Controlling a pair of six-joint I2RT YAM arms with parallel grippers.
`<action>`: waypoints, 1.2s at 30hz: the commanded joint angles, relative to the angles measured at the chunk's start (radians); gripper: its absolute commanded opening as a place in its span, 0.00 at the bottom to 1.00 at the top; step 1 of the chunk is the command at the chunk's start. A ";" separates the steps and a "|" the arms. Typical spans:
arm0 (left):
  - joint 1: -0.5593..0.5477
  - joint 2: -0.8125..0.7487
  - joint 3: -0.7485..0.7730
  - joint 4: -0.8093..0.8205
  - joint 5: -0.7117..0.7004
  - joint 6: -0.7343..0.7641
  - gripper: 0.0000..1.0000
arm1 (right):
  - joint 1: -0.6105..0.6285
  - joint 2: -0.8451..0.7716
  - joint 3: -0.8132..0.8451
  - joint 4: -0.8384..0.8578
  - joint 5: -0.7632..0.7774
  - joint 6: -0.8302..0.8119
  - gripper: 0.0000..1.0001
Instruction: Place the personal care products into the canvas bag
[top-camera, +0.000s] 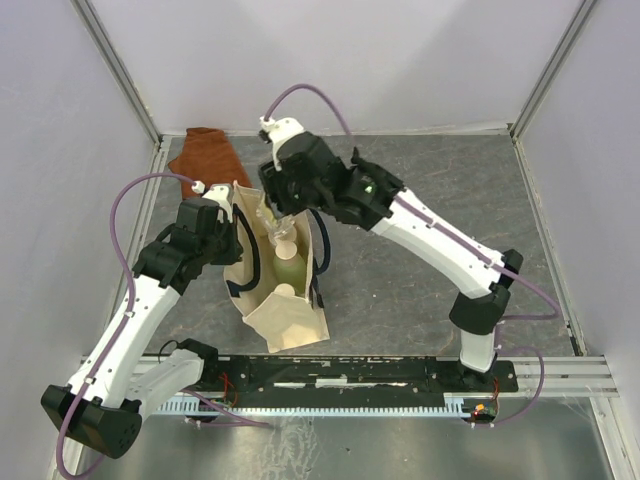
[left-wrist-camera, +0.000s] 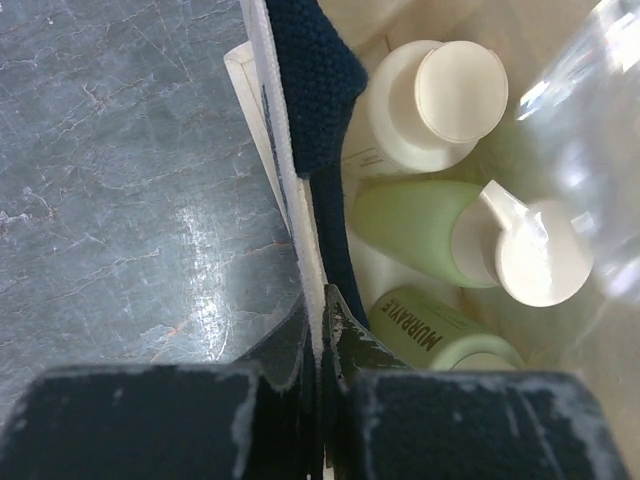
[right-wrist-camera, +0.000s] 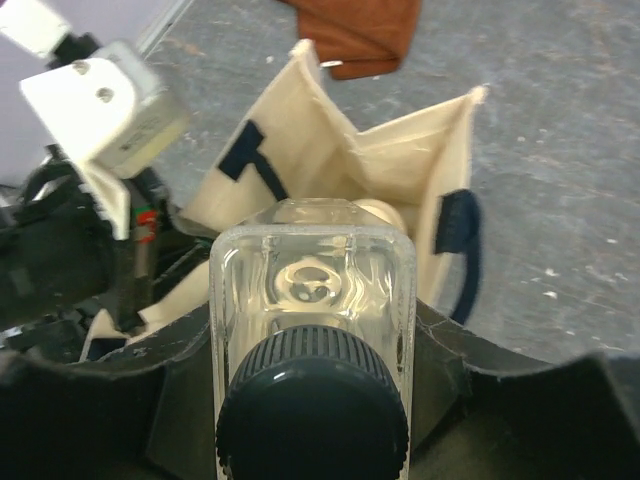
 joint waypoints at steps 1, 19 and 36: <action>0.002 -0.018 0.020 0.045 0.021 0.004 0.03 | 0.062 -0.027 0.021 0.300 0.008 0.084 0.00; 0.002 -0.059 0.082 -0.043 -0.015 0.016 0.03 | 0.149 0.103 -0.005 0.243 0.248 0.220 0.00; 0.002 -0.099 0.115 -0.107 -0.066 0.015 0.03 | 0.150 0.096 -0.179 0.328 0.292 0.235 0.00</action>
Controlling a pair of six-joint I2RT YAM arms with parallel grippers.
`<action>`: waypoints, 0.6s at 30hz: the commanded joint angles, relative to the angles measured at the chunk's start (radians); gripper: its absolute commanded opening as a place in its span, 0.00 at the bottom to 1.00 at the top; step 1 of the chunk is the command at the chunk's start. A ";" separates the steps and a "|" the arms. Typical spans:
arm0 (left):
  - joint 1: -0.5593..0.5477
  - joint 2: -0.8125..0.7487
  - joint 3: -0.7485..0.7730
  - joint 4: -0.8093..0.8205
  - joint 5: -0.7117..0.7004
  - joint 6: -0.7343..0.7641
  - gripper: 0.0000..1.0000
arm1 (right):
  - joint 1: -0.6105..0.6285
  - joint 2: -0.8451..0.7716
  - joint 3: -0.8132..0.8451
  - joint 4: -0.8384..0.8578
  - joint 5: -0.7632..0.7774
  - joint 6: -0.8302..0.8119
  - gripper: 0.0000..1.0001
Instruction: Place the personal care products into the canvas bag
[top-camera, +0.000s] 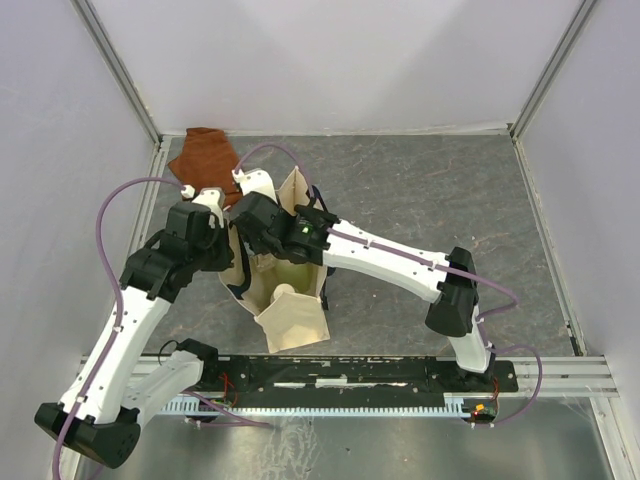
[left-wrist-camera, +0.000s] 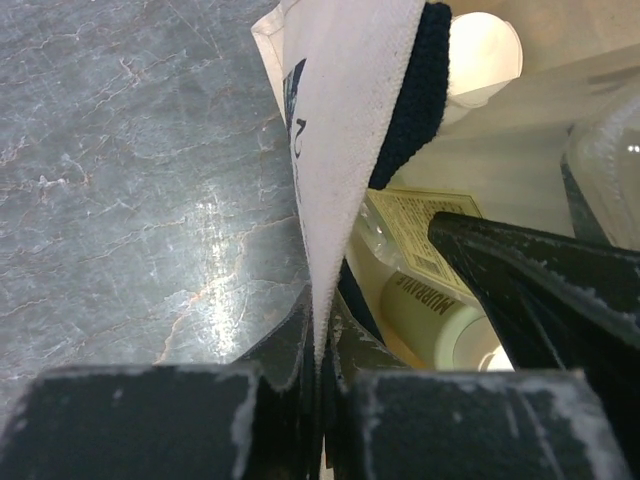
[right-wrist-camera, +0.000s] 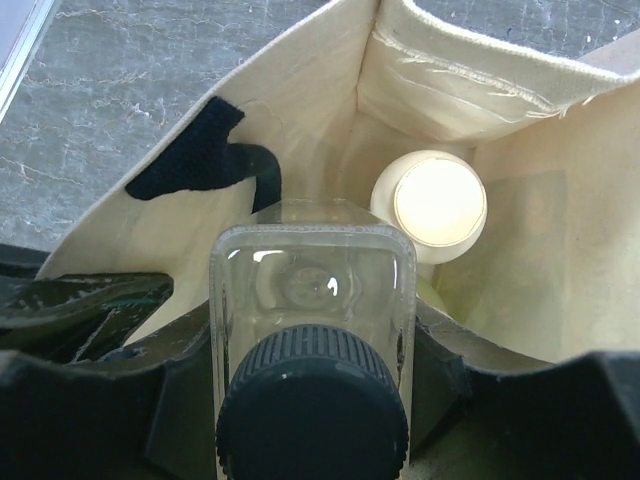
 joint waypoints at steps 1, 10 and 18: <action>0.002 -0.040 0.067 0.007 -0.027 0.015 0.03 | 0.001 -0.056 -0.005 0.179 0.074 0.019 0.00; 0.002 -0.048 0.064 0.008 -0.022 0.009 0.03 | 0.000 0.004 -0.041 0.200 0.075 0.066 0.00; 0.001 -0.050 0.043 0.010 -0.032 0.007 0.03 | -0.012 0.093 -0.044 0.162 0.064 0.117 0.00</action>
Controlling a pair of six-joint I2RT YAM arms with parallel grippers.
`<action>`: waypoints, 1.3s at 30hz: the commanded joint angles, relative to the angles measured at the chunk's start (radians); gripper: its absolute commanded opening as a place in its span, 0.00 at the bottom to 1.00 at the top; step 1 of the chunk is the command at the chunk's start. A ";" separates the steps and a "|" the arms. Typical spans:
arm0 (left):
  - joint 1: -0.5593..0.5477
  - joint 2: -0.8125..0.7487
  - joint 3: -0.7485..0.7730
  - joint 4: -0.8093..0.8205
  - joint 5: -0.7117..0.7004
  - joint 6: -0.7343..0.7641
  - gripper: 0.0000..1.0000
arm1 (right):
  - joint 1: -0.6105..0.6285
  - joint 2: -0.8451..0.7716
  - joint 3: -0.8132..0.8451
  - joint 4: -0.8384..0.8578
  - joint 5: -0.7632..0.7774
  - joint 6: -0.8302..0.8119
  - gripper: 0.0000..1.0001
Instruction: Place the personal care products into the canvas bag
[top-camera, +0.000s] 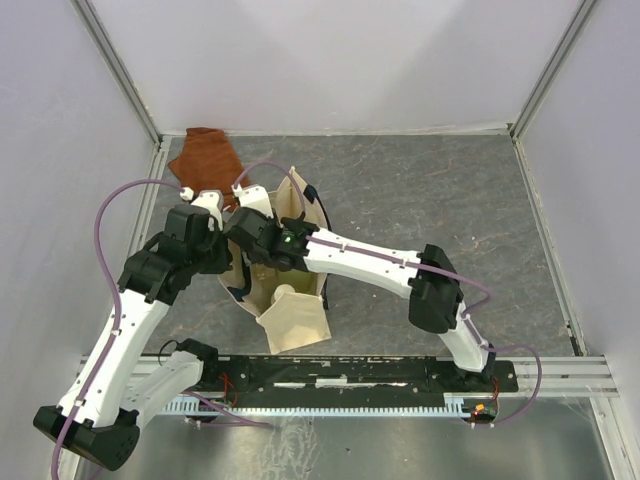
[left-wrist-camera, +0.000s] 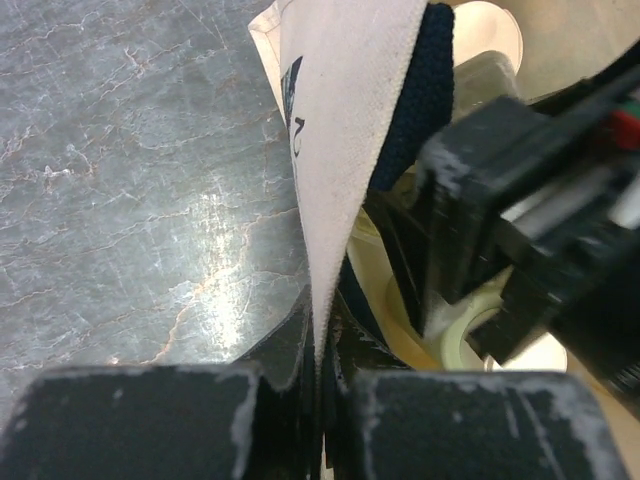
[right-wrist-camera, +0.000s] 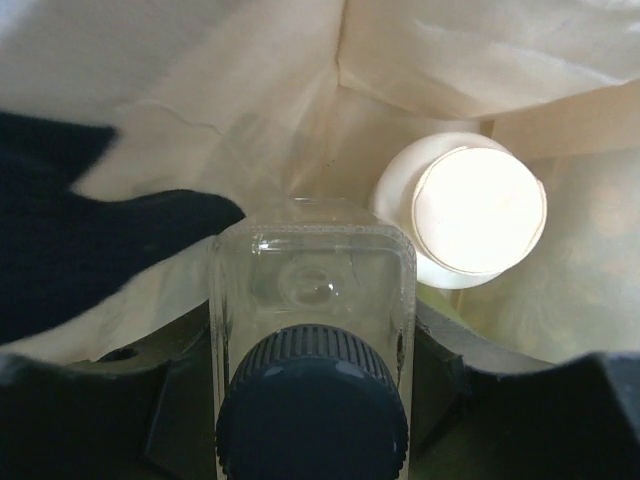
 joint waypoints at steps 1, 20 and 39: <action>0.003 -0.031 0.037 0.037 -0.027 0.007 0.03 | -0.011 0.012 0.020 0.074 0.034 0.051 0.00; 0.003 -0.025 0.016 0.059 -0.027 0.007 0.03 | -0.031 0.046 0.024 0.068 -0.048 0.044 0.75; 0.002 -0.006 0.067 0.046 -0.040 0.019 0.03 | -0.044 -0.261 0.041 -0.044 0.020 -0.155 1.00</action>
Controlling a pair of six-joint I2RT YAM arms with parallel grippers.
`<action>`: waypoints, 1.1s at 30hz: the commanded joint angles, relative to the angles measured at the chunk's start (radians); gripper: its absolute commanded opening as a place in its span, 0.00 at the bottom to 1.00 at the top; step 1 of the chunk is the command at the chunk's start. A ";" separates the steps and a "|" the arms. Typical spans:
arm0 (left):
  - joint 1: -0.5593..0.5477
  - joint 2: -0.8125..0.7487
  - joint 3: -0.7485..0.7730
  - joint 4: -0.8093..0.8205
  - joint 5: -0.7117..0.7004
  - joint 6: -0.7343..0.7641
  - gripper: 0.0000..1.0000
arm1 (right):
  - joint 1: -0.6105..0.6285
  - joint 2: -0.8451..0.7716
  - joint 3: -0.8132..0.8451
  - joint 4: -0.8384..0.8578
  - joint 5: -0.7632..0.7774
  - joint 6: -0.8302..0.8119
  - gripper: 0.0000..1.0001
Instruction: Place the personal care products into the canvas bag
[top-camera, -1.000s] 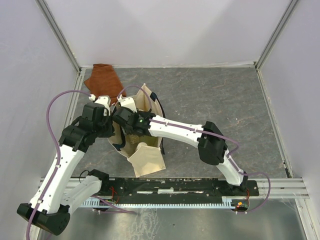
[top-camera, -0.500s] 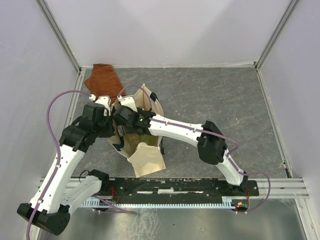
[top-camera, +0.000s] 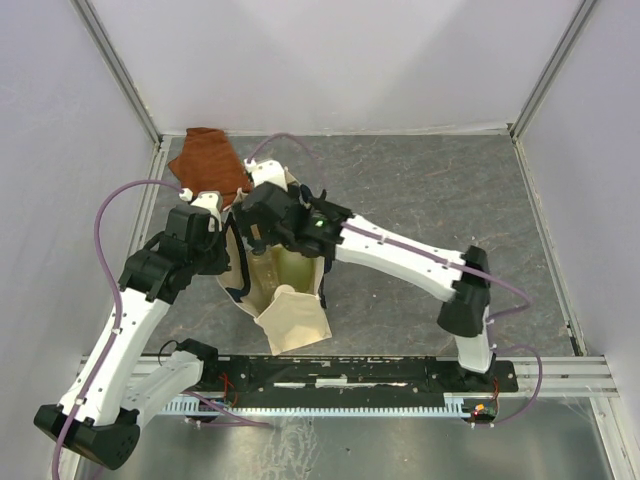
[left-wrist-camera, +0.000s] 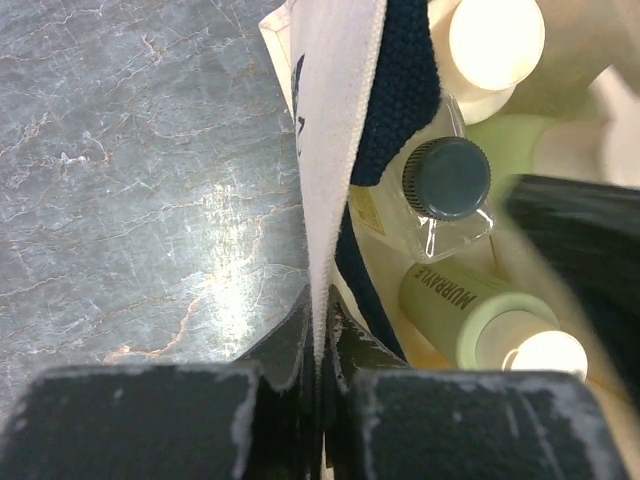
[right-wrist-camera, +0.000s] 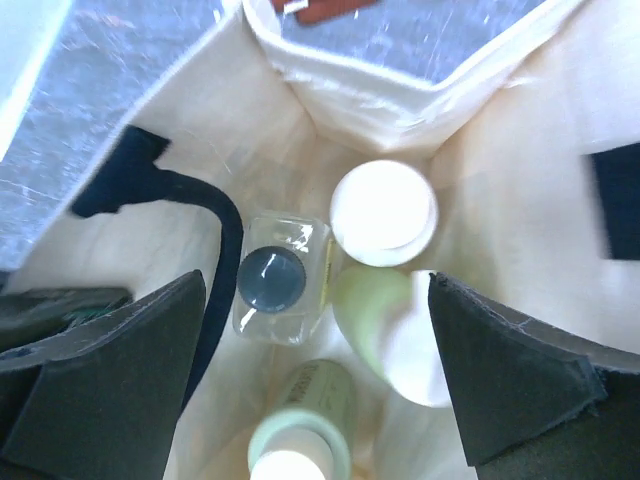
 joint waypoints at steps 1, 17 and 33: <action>-0.002 -0.009 0.072 0.069 -0.007 0.020 0.03 | -0.011 -0.168 0.044 -0.022 0.065 -0.097 1.00; -0.003 0.009 0.125 0.066 0.001 0.026 0.12 | -0.120 -0.632 -0.320 -0.132 0.290 -0.342 1.00; -0.002 0.059 0.310 0.063 -0.010 0.033 0.93 | -0.425 -0.857 -0.773 -0.028 0.031 -0.383 1.00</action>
